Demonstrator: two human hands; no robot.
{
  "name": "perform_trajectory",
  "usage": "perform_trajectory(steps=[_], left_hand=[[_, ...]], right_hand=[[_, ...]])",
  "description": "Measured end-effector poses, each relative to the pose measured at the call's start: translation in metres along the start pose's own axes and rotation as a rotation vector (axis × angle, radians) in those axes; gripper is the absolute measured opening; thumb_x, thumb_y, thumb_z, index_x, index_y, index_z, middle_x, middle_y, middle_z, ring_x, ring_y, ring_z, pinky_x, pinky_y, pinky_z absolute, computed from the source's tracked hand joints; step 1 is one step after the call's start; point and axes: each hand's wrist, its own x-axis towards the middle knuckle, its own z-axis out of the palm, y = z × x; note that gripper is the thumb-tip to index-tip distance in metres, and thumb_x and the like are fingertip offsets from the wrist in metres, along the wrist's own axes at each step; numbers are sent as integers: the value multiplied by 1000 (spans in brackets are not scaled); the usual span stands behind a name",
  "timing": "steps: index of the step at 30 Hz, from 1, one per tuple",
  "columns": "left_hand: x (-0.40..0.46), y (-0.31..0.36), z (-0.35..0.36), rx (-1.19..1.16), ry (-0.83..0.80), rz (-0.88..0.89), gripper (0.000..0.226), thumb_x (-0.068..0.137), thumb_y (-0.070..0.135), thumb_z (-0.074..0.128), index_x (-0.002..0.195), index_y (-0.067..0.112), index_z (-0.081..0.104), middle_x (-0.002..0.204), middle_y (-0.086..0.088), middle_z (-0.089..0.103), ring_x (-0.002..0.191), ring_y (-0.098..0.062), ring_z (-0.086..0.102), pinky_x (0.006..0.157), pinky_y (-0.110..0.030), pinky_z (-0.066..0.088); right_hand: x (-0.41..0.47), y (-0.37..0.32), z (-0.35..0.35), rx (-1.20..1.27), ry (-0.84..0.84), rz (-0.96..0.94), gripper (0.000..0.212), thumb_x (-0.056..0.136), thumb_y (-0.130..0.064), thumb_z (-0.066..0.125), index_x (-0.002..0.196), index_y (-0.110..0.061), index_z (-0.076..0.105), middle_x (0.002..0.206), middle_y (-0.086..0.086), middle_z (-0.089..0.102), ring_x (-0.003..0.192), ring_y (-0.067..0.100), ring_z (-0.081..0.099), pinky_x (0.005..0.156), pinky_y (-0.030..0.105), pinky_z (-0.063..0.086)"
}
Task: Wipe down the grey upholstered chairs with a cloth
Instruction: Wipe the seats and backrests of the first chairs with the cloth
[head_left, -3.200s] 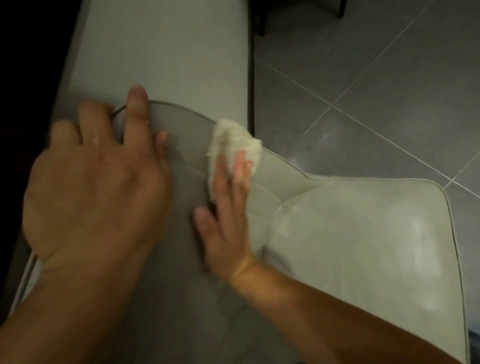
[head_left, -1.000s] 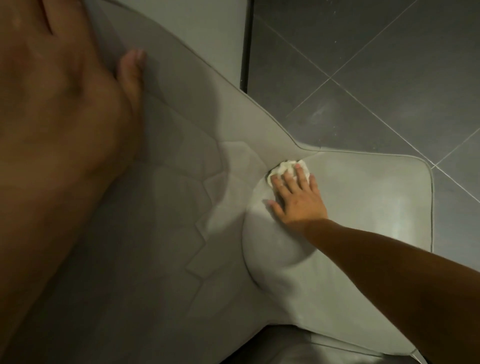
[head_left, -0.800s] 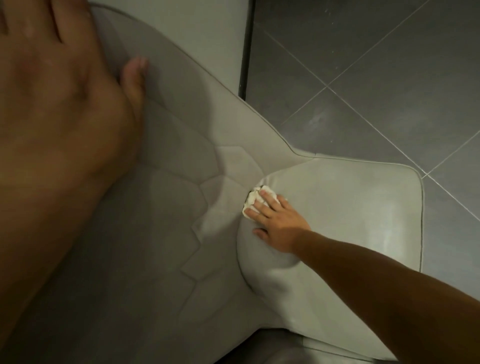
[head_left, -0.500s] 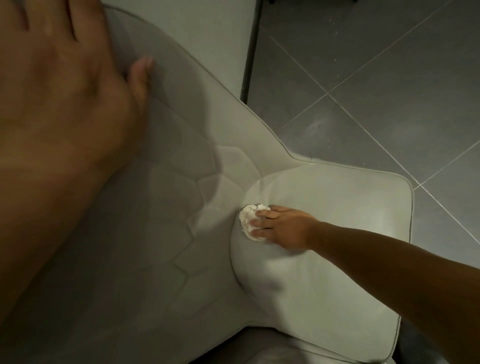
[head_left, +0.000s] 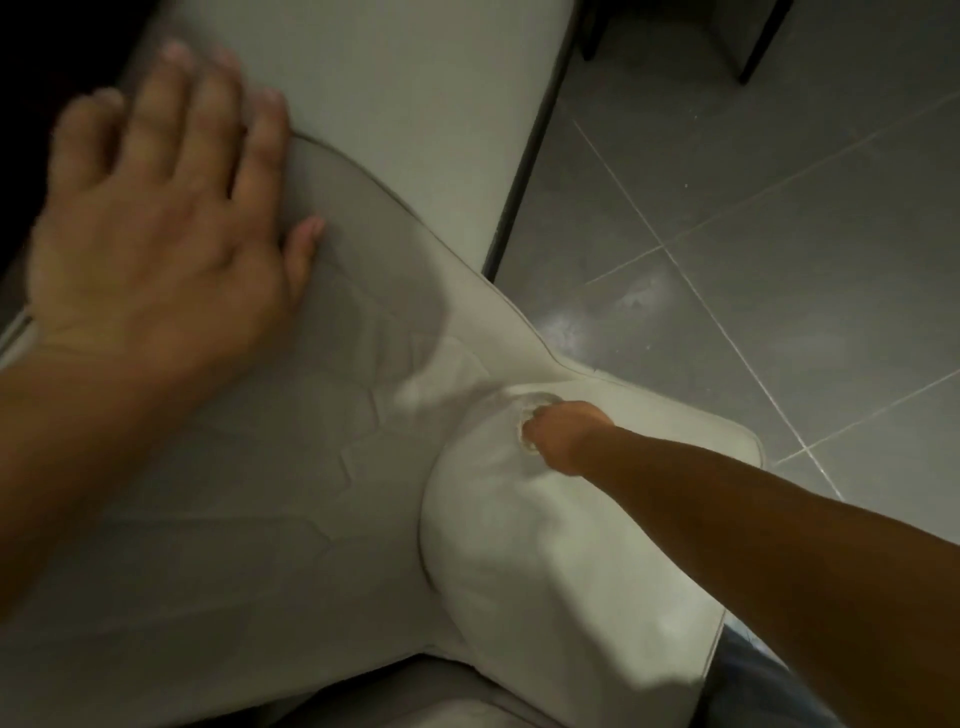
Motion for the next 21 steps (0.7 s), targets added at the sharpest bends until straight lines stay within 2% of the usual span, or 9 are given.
perform_trajectory(steps=[2, 4, 6, 9, 12, 15, 18, 21], left_hand=[[-1, 8, -29, 52, -48, 14, 74, 101, 55, 27, 161, 13, 17, 170, -12, 6, 157, -29, -5, 120, -62, 16], [-2, 22, -52, 57, -128, 44, 72, 98, 49, 34, 158, 10, 30, 168, -20, 5, 156, -36, -6, 122, -59, 8], [-15, 34, -63, 39, -207, 111, 69, 93, 40, 43, 154, 8, 40, 167, -27, 7, 155, -43, 1, 123, -57, 7], [-59, 59, -72, -5, -323, 152, 58, 89, 32, 48, 141, 8, 59, 162, -26, 24, 152, -40, 21, 121, -57, 18], [-98, 80, -87, -69, -424, -93, 56, 90, 33, 42, 128, 3, 69, 154, -25, 42, 147, -38, 34, 119, -52, 24], [-121, 112, -110, -232, -513, -361, 46, 89, 23, 54, 126, 0, 68, 146, -28, 51, 139, -44, 46, 107, -54, 44], [-144, 158, -130, -390, -626, -434, 44, 93, 17, 64, 135, 4, 62, 149, -23, 49, 133, -44, 51, 101, -54, 49], [-166, 187, -143, -455, -727, -565, 51, 99, 24, 56, 148, 11, 49, 159, -16, 39, 135, -38, 48, 103, -47, 46]], right_hand=[[-3, 16, -23, 79, -50, 90, 36, 95, -20, 53, 131, -17, 55, 133, 4, 55, 120, 26, 55, 99, 37, 47], [-9, 28, -45, 135, -17, 125, 35, 95, -25, 52, 128, -17, 57, 128, 6, 58, 115, 27, 58, 95, 35, 48], [-16, 33, -67, 166, 69, 116, 32, 89, -25, 57, 121, -20, 62, 118, 6, 62, 105, 27, 62, 87, 35, 52], [-30, 33, -95, 222, 120, 84, 31, 85, -23, 56, 114, -18, 64, 113, 7, 65, 100, 28, 63, 85, 37, 54], [-48, 39, -115, 258, 140, 24, 37, 85, -24, 53, 120, -19, 63, 121, 8, 63, 108, 29, 61, 93, 40, 52], [-78, 39, -128, 268, 167, -3, 38, 84, -24, 55, 121, -22, 60, 124, 7, 61, 112, 28, 58, 96, 38, 50], [-116, 35, -128, 285, 183, -7, 36, 81, -23, 59, 117, -25, 58, 116, 6, 61, 103, 28, 58, 90, 38, 51], [-153, 27, -114, 300, 202, 4, 36, 80, -29, 62, 116, -28, 58, 112, 4, 62, 99, 26, 58, 82, 33, 49]])
